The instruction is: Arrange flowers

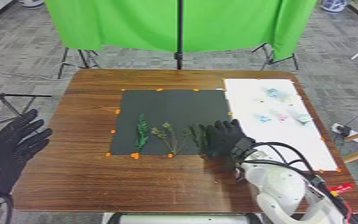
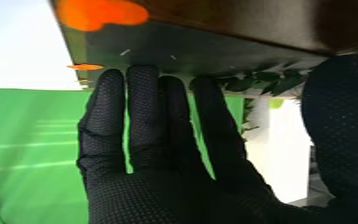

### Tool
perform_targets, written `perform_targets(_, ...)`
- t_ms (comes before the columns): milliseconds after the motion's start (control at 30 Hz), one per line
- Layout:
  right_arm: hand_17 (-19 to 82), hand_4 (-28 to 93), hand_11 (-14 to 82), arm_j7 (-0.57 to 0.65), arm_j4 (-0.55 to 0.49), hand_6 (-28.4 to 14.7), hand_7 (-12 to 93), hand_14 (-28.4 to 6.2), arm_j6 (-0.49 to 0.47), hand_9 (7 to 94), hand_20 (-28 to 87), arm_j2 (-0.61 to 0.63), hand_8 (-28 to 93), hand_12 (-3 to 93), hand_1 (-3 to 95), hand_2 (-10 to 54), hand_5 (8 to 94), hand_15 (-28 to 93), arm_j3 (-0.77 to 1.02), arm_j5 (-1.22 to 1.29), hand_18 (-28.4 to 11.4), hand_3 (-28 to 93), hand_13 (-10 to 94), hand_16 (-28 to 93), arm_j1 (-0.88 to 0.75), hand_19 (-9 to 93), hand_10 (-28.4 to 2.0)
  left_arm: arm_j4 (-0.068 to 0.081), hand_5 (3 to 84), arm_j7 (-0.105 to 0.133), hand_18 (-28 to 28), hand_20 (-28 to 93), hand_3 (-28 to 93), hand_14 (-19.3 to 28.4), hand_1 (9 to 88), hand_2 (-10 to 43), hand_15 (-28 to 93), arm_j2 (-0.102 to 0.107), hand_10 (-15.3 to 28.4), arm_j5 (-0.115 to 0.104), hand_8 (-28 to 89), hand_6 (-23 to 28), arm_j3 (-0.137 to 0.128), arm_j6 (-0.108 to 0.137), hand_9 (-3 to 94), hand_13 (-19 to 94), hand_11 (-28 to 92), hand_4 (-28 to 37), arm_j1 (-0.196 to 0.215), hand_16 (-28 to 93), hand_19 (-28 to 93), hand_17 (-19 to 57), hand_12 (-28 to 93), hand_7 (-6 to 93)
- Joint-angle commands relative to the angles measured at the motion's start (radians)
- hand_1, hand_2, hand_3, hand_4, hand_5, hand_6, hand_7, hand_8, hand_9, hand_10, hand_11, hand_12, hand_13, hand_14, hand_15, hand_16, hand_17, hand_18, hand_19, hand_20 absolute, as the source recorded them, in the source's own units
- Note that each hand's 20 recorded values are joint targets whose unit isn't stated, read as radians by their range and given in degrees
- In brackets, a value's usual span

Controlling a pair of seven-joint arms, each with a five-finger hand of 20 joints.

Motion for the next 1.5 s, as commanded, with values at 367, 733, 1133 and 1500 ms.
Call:
perform_targets(367,12,-28,50.6,0.097,0.042,-8.0,44,-10.3,0.113,25.5,46,0.03,-23,23.9,22.3,-9.5,28.9,72,0.132,0.003,-19.2,90,28,8,0.011,73,-15.7,0.005,29.2,-0.004,23.1,6,70,13.9,24.7,-5.9,30,-0.012,9.9,-0.001,-11,0.6,-0.001,-0.004,23.3,22,21,-28.0,0.014,1,45,-10.1,15,23.1)
perform_targets(733,22,-28,53.5,0.223,0.168,-3.9,36,-7.4,0.361,41.6,45,0.105,-23,23.0,27.7,-9.5,45.6,71,0.156,-0.027,-18.0,89,44,13,0.049,79,-13.2,0.004,29.2,-0.003,23.2,6,69,13.8,24.7,-5.8,30,-0.006,10.0,-0.004,-11,0.6,-0.003,-0.004,23.4,21,21,-27.9,0.017,1,45,-10.1,15,23.1)
perform_targets(1133,24,-28,53.4,0.22,0.211,-1.9,37,-6.4,0.281,48.3,45,0.112,-23,23.5,29.6,-9.5,51.2,68,0.142,-0.057,-17.5,87,50,16,0.047,79,-11.4,0.006,29.2,-0.006,23.2,6,70,13.9,24.6,-5.8,30,0.002,10.0,-0.003,-11,0.6,-0.013,-0.01,23.4,22,21,-27.9,0.01,1,45,-10.1,15,23.3)
perform_targets(1500,27,-28,46.7,0.239,0.306,-0.4,40,-4.3,0.362,59.8,45,0.1,-21,32.1,36.9,-9.4,54.7,66,0.037,-0.064,-17.6,82,62,21,0.149,81,-7.1,0.005,29.3,-0.006,23.2,6,70,13.9,24.5,-5.8,30,0.015,9.9,-0.006,-12,0.6,-0.022,-0.007,23.4,22,21,-27.9,0.005,1,45,-10.1,15,23.3)
